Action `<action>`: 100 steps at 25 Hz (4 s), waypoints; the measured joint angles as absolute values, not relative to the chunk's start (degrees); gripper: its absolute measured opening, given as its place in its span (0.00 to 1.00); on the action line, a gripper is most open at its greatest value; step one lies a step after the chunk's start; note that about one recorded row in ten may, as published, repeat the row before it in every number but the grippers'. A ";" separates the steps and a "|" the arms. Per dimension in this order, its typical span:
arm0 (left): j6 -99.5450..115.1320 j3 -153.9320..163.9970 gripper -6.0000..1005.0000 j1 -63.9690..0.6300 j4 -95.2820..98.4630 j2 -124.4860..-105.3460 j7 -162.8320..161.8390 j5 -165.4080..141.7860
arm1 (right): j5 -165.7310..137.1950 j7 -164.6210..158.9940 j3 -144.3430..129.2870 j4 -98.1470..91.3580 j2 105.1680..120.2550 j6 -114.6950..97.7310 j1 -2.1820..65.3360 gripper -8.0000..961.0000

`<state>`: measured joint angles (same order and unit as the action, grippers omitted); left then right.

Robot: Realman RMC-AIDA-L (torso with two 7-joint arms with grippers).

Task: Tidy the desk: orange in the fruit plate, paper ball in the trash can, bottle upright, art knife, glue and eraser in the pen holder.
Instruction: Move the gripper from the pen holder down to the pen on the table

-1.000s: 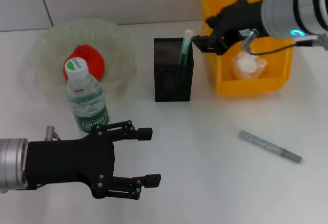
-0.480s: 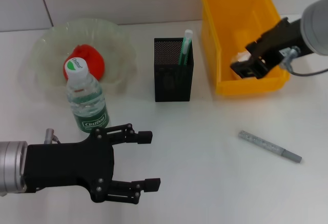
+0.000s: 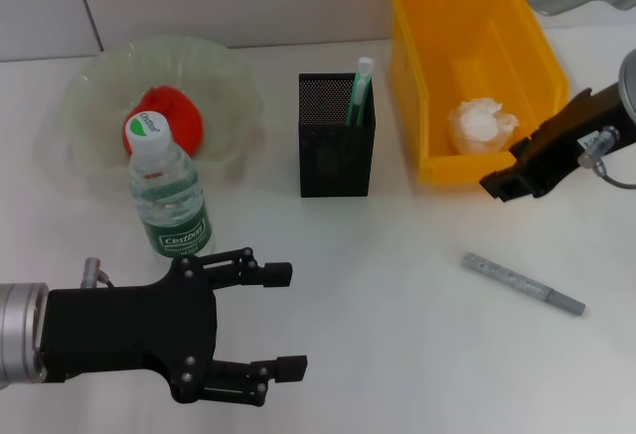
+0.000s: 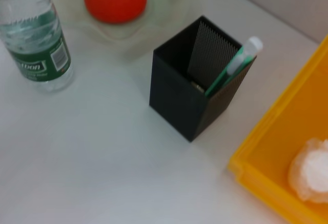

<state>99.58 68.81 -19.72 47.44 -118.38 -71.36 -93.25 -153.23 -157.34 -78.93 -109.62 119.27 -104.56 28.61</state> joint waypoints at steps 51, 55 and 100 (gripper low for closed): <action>98.70 69.52 0.86 -20.39 46.09 -118.74 -70.76 -93.18 | -157.64 -137.49 -76.42 -84.47 119.09 -100.44 31.17 0.48; 98.71 69.52 0.86 -20.36 46.12 -118.74 -70.68 -93.16 | -157.68 -136.92 -76.44 -81.40 119.09 -98.72 32.38 0.48; 98.34 69.52 0.86 -20.39 45.76 -118.71 -70.57 -93.30 | -157.45 -137.02 -78.14 -71.35 119.27 -92.82 35.53 0.43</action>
<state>98.34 69.52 -20.39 45.76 -118.71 -70.57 -93.30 -157.45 -137.02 -78.14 -71.35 119.27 -92.82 35.53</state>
